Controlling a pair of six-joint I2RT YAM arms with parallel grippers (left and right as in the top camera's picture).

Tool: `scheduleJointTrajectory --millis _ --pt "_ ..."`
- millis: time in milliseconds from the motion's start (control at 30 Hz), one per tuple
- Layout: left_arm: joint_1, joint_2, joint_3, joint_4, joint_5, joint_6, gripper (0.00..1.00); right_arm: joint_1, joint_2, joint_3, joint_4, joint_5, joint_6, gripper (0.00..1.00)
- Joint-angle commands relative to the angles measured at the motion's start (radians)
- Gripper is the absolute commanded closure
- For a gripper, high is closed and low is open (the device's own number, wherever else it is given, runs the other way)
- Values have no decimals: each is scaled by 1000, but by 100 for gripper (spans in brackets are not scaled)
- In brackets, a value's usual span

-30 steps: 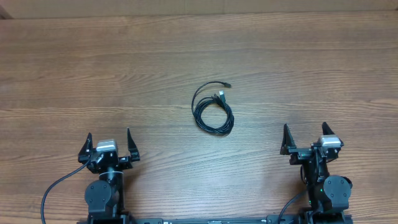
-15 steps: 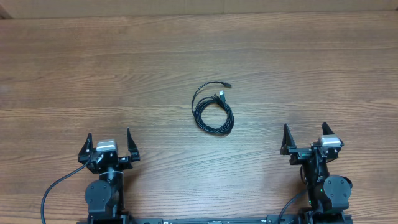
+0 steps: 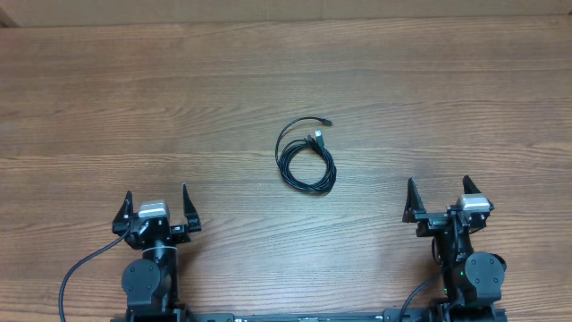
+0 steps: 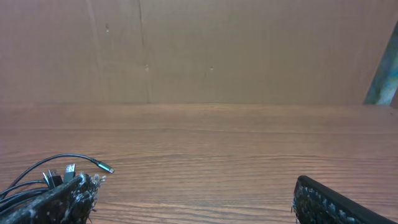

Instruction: Untangle cables

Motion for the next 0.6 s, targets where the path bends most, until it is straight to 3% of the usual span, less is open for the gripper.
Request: scheduleJointTrajectory --millis 0,567 --pt "-5 -9 -3 -2 5 13 1 4 -10 -11 6 10 -4 0" --pt "-5 -9 -3 10 -56 43 0 3 -10 -11 6 9 -4 0"
